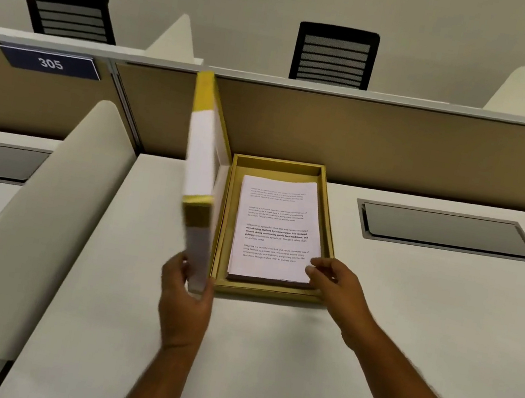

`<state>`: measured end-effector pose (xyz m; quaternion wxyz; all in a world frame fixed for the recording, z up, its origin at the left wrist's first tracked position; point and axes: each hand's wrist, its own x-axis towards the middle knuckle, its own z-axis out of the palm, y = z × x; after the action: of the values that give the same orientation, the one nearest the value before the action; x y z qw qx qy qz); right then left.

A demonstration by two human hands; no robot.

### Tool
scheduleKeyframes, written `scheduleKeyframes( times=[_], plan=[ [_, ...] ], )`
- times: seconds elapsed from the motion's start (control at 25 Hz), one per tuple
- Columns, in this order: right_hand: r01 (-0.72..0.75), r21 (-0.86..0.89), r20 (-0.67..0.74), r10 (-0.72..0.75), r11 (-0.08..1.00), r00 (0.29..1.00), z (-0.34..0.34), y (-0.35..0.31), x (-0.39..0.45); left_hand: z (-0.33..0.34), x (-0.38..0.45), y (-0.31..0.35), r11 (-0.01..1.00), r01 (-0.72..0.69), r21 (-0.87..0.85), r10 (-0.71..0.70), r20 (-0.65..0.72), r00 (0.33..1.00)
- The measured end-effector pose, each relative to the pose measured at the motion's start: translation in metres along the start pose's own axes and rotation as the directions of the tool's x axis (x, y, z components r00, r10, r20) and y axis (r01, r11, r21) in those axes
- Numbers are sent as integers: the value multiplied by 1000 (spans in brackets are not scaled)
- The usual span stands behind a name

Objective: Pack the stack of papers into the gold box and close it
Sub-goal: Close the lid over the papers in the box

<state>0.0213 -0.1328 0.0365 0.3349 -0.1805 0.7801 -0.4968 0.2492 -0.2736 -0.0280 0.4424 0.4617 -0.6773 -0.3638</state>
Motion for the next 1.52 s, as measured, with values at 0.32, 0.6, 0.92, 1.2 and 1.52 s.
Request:
scheduleKeyframes(
  times=[0.32, 0.6, 0.92, 1.2, 1.52],
  plan=[
    [-75, 330, -33, 92, 941, 995, -10, -27, -3, 26, -11, -26, 822, -515, 243, 383, 432, 816],
    [-106, 73, -104, 113, 992, 988, -25, 51, 1, 15, 3, -26, 970, -56, 238, -29, 337, 941],
    [-68, -256, -146, 31, 964, 989, -7, 86, 31, 36, 17, -31, 968, 107, 227, -179, 327, 928],
    [-74, -382, -112, 34, 921, 993, -7, 55, 95, 77, 84, -32, 946, 133, 297, -237, 348, 907],
    [102, -639, -40, -165, 763, 986, 3, 8, 180, 139, 198, -34, 911, 0, 413, -210, 461, 863]
  ],
)
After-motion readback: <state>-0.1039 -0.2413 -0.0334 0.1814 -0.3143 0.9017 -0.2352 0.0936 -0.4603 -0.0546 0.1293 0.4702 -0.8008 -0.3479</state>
